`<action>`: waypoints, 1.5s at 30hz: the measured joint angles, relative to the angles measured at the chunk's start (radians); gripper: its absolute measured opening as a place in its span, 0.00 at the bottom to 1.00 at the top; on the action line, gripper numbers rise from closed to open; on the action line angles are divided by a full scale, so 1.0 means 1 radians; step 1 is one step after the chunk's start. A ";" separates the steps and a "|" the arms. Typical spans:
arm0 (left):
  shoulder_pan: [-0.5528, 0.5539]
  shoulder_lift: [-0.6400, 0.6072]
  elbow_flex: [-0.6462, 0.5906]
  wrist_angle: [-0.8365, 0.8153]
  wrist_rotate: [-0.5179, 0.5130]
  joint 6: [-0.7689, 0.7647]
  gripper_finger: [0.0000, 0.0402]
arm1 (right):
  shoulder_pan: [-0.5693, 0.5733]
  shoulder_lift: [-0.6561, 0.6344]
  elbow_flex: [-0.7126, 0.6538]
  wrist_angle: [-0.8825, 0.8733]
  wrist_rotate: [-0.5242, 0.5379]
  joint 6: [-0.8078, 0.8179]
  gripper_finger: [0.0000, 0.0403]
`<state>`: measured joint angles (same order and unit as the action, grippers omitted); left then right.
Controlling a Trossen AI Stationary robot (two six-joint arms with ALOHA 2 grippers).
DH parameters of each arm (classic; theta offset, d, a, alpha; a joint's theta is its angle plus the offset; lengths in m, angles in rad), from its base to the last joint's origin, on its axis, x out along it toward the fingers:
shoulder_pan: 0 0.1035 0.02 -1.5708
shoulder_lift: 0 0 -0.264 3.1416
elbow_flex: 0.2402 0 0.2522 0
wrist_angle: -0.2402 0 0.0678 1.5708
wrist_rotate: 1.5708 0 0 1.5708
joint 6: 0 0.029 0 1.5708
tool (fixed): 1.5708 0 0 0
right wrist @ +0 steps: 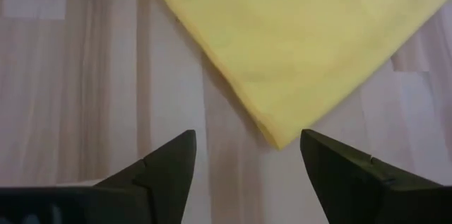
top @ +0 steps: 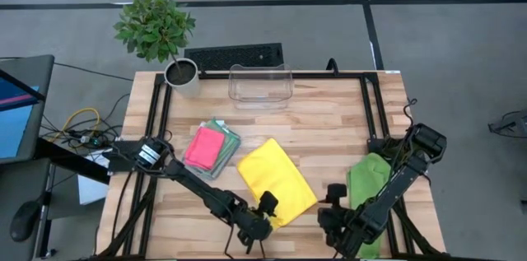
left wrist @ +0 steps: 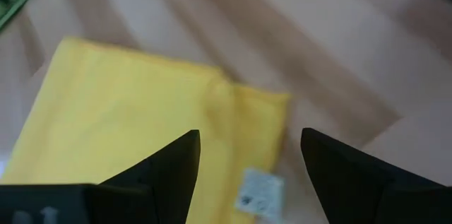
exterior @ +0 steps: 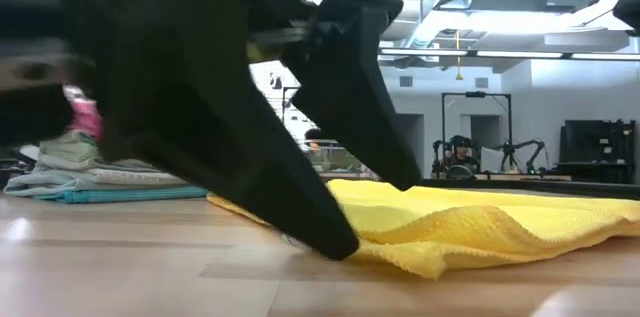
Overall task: Fold microfiber towels
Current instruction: Fold the yellow microfiber cloth
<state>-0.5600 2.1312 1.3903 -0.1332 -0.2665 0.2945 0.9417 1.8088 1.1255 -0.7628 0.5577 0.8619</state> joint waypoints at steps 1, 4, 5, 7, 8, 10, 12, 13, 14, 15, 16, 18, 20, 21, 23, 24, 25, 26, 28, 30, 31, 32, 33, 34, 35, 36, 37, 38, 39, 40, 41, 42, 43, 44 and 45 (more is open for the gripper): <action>-0.003 0.014 0.002 0.012 0.000 0.008 0.60 | -0.001 0.000 -0.001 0.000 0.002 0.000 0.70; -0.009 0.044 0.004 0.044 0.010 0.019 0.60 | -0.002 0.000 -0.006 -0.009 0.011 0.000 0.70; -0.008 0.053 0.011 0.060 0.018 0.018 0.60 | -0.001 0.000 -0.012 -0.006 0.016 0.002 0.70; -0.007 0.056 0.017 0.065 0.018 0.025 0.60 | 0.001 0.000 -0.023 -0.003 0.019 0.018 0.70; -0.006 0.056 0.017 0.066 0.012 0.028 0.59 | 0.001 0.000 -0.029 0.001 0.020 0.027 0.70; -0.005 0.057 0.021 0.057 -0.003 0.031 0.57 | 0.001 0.000 -0.046 0.016 0.017 0.040 0.70; -0.003 0.058 0.023 0.040 0.002 0.026 0.53 | 0.000 0.000 -0.056 0.024 0.017 0.046 0.70; 0.003 0.058 0.023 0.036 0.019 0.019 0.51 | 0.000 0.000 -0.060 0.035 0.017 0.047 0.70; 0.008 0.063 0.023 0.035 0.033 0.010 0.48 | 0.000 0.000 -0.063 0.038 0.018 0.047 0.70; 0.011 0.069 0.023 0.036 0.034 0.004 0.45 | 0.001 0.000 -0.064 0.038 0.017 0.047 0.70; 0.013 0.070 0.023 0.039 0.020 -0.001 0.43 | 0.001 0.000 -0.064 0.044 0.017 0.047 0.70; 0.017 0.071 0.026 0.029 0.001 -0.008 0.38 | 0.001 0.000 -0.064 0.046 0.018 0.047 0.70; 0.028 0.072 0.026 0.019 0.011 -0.031 0.31 | 0.001 0.000 -0.064 0.039 0.018 0.045 0.70; 0.031 0.072 0.026 0.012 0.015 -0.043 0.27 | 0.001 0.000 -0.064 0.034 0.017 0.035 0.70; 0.034 0.072 0.026 0.000 0.007 -0.060 0.18 | 0.011 -0.002 -0.064 0.031 0.017 0.011 0.70; 0.034 0.073 0.025 -0.006 0.002 -0.065 0.13 | 0.018 -0.005 -0.064 0.031 0.017 -0.005 0.70; 0.034 0.073 0.025 -0.014 -0.002 -0.071 0.07 | 0.023 -0.011 -0.064 0.031 0.017 -0.022 0.70; 0.033 0.073 0.025 -0.024 -0.004 -0.082 0.04 | 0.027 -0.014 -0.064 0.033 0.018 -0.042 0.70; 0.029 0.072 0.026 -0.054 -0.015 -0.110 0.02 | 0.032 -0.016 -0.063 0.036 0.017 -0.099 0.70; 0.017 0.063 0.026 -0.098 -0.036 -0.128 0.01 | 0.028 -0.015 -0.064 0.061 0.017 -0.185 0.70; 0.011 0.061 0.025 -0.118 -0.045 -0.139 0.01 | 0.020 -0.015 -0.064 0.090 0.017 -0.239 0.70; 0.003 0.057 0.025 -0.132 -0.056 -0.149 0.01 | 0.010 -0.013 -0.064 0.116 0.017 -0.287 0.70; -0.005 0.057 0.024 -0.144 -0.071 -0.160 0.01 | 0.000 -0.012 -0.064 0.138 0.020 -0.332 0.70; -0.014 0.056 0.024 -0.154 -0.087 -0.170 0.01 | -0.013 -0.012 -0.064 0.157 0.028 -0.371 0.70; -0.021 0.054 0.024 -0.164 -0.104 -0.179 0.01 | -0.024 -0.012 -0.064 0.175 0.037 -0.408 0.70; -0.028 0.052 0.024 -0.179 -0.118 -0.189 0.00 | -0.034 -0.012 -0.064 0.193 0.038 -0.445 0.70; -0.034 0.051 0.024 -0.194 -0.126 -0.202 0.00 | -0.045 -0.012 -0.064 0.208 0.039 -0.481 0.70; -0.039 0.051 0.024 -0.205 -0.129 -0.215 0.00 | -0.055 -0.011 -0.064 0.223 0.032 -0.515 0.70; -0.045 0.049 0.024 -0.213 -0.132 -0.229 0.00 | -0.066 -0.007 -0.063 0.234 0.020 -0.546 0.70; -0.050 0.046 0.024 -0.220 -0.136 -0.239 0.00 | -0.076 -0.004 -0.063 0.235 0.006 -0.570 0.70; -0.055 0.044 0.024 -0.228 -0.143 -0.245 0.00 | -0.083 -0.003 -0.067 0.233 -0.001 -0.589 0.70; -0.059 0.044 0.023 -0.236 -0.151 -0.250 0.00 | -0.090 -0.003 -0.070 0.233 -0.006 -0.602 0.70; -0.062 0.043 0.023 -0.244 -0.156 -0.257 0.00 | -0.097 -0.003 -0.075 0.241 -0.008 -0.612 0.70; -0.065 0.038 0.023 -0.255 -0.159 -0.265 0.00 | -0.104 -0.003 -0.083 0.253 -0.009 -0.623 0.70; -0.067 0.036 0.023 -0.269 -0.162 -0.270 0.00 | -0.110 -0.003 -0.094 0.267 -0.009 -0.630 0.70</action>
<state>-0.6268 2.1670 1.4134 -0.4017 -0.4288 0.0250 0.8317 1.8057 1.0312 -0.4955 0.5491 0.2316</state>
